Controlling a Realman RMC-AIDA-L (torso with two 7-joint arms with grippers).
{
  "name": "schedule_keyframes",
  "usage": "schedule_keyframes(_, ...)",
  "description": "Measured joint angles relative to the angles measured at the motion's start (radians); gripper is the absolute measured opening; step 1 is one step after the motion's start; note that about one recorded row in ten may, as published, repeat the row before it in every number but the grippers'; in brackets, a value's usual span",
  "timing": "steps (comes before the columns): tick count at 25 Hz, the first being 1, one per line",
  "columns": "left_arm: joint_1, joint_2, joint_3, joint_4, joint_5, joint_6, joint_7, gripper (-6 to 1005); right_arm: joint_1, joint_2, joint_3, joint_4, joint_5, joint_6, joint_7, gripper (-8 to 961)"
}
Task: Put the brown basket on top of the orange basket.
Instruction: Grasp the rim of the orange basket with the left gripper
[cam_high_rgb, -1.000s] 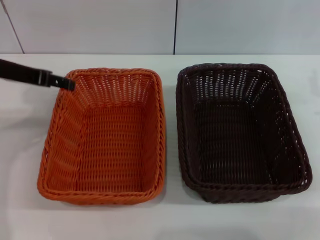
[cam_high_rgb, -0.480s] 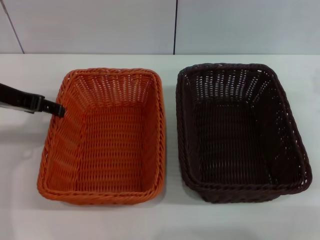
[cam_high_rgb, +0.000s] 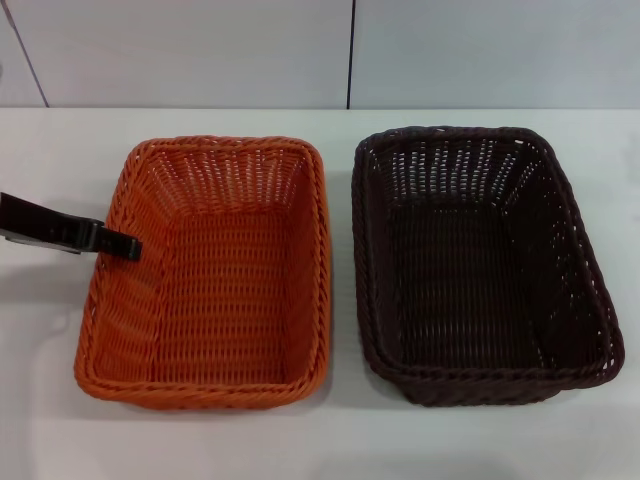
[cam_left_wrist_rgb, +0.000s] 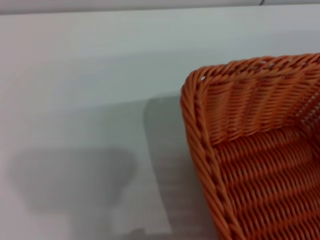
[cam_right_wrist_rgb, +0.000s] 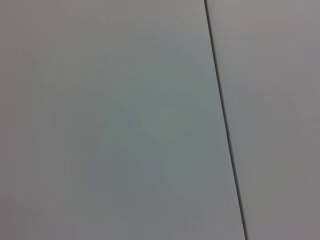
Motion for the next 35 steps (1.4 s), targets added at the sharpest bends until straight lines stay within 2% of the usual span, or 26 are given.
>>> schedule_keyframes(2,0.012,-0.008,0.008,-0.001,0.010,-0.019,0.002,839,0.000,0.000,0.000,0.001,0.000,0.000,0.000,625)
schedule_keyframes(9,0.026,-0.015,0.026,-0.022,0.017,-0.048,0.003,829,-0.005,0.001,0.000,0.002,0.000,0.002,0.002,624)
schedule_keyframes(17,0.010,-0.014,0.090,-0.061,0.026,-0.060,0.001,818,-0.005,0.001,0.000,0.005,0.000,0.002,0.002,625)
schedule_keyframes(27,0.000,-0.007,0.078,-0.065,0.047,-0.087,0.013,804,-0.005,0.002,0.000,0.007,0.001,0.005,0.001,625)
schedule_keyframes(32,-0.009,-0.006,0.078,-0.065,0.052,-0.074,0.013,599,-0.001,0.003,0.000,0.007,0.001,0.005,0.001,624)
schedule_keyframes(35,-0.010,-0.006,0.080,-0.063,0.052,-0.069,0.013,423,0.000,0.003,0.000,0.007,0.002,0.005,0.002,624)
